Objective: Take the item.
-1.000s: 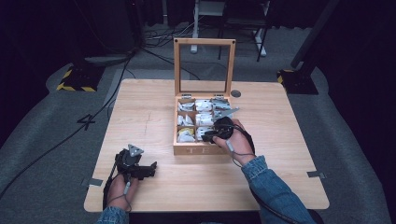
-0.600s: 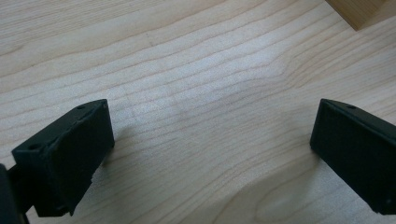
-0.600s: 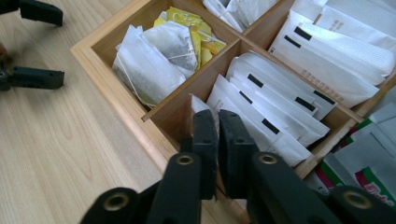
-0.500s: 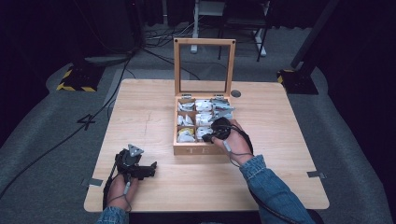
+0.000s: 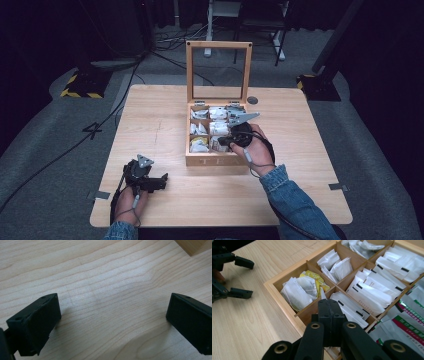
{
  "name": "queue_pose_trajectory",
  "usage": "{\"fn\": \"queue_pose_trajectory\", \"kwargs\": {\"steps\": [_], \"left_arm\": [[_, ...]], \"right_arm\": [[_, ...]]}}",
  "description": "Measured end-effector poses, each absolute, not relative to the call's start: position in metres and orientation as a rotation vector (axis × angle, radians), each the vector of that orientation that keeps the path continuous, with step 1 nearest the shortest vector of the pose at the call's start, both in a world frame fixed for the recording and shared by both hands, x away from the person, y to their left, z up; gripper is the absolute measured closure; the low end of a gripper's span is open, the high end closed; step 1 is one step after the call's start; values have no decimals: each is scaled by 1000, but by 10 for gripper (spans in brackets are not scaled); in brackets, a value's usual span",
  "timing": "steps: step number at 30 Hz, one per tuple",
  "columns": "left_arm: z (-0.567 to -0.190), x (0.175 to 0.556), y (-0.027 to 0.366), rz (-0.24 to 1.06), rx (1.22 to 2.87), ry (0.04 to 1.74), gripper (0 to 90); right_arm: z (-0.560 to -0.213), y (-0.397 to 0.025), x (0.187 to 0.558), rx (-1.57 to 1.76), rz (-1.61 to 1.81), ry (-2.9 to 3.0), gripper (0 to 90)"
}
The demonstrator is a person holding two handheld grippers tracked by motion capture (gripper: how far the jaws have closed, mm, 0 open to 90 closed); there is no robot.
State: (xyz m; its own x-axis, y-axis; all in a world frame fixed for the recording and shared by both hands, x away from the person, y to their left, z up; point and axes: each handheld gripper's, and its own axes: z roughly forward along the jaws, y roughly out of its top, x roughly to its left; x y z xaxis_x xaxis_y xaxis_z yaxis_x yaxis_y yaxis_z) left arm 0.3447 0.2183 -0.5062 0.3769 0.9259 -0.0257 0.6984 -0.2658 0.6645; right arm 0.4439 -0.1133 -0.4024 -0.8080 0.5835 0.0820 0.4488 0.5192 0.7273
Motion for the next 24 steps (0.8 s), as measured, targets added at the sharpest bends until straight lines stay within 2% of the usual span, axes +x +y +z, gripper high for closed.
{"fn": "queue_pose_trajectory", "kwargs": {"steps": [24], "left_arm": [[-506,345,218,499,2049,1392,0]], "right_arm": [[-370,-141,423,855,1418,2377,900]]}}
